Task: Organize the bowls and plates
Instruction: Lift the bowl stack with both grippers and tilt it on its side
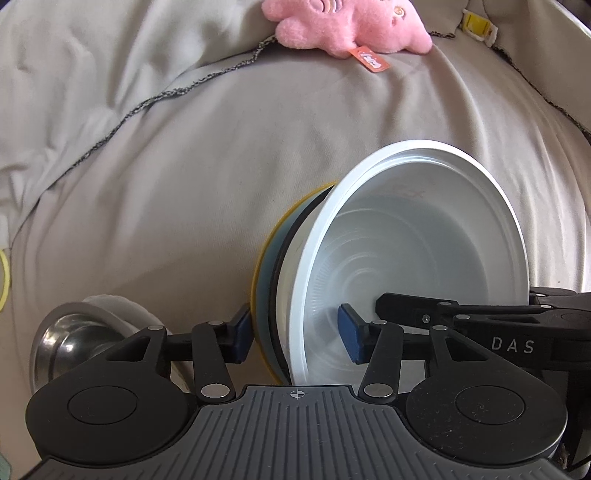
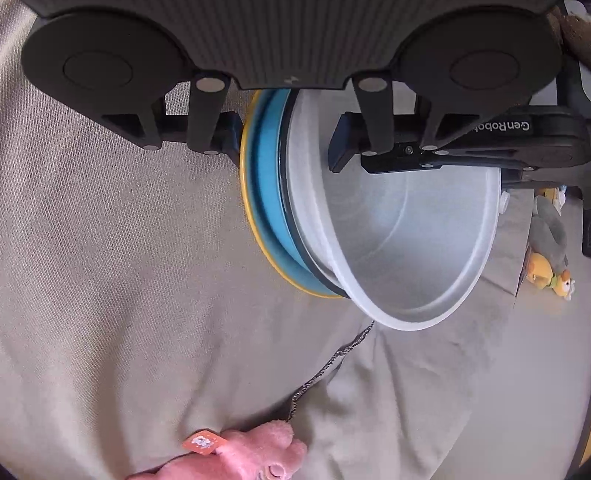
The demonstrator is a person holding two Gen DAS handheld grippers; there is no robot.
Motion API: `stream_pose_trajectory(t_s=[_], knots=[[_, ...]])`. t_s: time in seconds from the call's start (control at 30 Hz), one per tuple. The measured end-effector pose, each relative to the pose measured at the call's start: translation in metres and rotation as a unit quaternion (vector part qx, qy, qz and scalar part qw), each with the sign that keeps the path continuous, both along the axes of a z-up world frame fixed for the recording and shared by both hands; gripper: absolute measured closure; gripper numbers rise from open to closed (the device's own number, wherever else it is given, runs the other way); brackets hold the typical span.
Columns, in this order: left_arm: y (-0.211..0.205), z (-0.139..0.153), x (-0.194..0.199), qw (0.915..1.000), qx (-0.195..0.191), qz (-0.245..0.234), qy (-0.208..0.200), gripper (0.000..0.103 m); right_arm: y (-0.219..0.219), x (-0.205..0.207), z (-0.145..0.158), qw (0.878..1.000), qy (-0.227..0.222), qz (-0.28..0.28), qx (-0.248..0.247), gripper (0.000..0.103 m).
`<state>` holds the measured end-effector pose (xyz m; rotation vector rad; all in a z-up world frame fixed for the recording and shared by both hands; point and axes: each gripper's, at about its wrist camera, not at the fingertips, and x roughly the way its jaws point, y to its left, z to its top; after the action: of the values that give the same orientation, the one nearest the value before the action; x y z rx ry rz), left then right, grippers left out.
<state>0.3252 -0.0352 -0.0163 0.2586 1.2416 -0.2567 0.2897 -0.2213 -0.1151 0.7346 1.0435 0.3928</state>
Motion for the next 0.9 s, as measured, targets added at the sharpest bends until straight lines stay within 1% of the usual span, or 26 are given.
stream_pose_trajectory(t_s=[0.1,0.17,0.3,0.37,0.57,0.73,0.9], knots=[[-0.004,-0.001,-0.002,0.9999,0.011,-0.01,-0.006,0.048,-0.004,-0.002,-0.004,1.0,0.012,-0.017,0.015,0.06],[-0.005,-0.004,-0.001,0.9998,0.015,-0.008,-0.006,0.046,-0.003,-0.004,-0.004,1.0,0.009,-0.013,0.012,0.061],[-0.005,-0.005,0.001,0.9998,0.016,-0.004,-0.01,0.046,-0.002,-0.004,-0.006,1.0,0.014,-0.008,0.016,0.06],[-0.006,-0.005,0.001,0.9998,0.017,0.0,-0.009,0.046,0.003,-0.003,-0.005,1.0,0.004,-0.003,0.005,0.059],[-0.003,-0.001,-0.001,0.9999,0.009,0.009,-0.007,0.047,0.005,-0.005,0.001,1.0,0.004,-0.01,0.004,0.057],[0.004,0.003,-0.005,0.9999,0.004,0.012,-0.008,0.048,0.008,-0.009,0.007,1.0,0.007,-0.002,-0.001,0.057],[0.015,0.018,-0.012,0.9996,-0.009,0.018,-0.017,0.048,0.017,-0.011,0.022,1.0,0.003,0.003,-0.01,0.056]])
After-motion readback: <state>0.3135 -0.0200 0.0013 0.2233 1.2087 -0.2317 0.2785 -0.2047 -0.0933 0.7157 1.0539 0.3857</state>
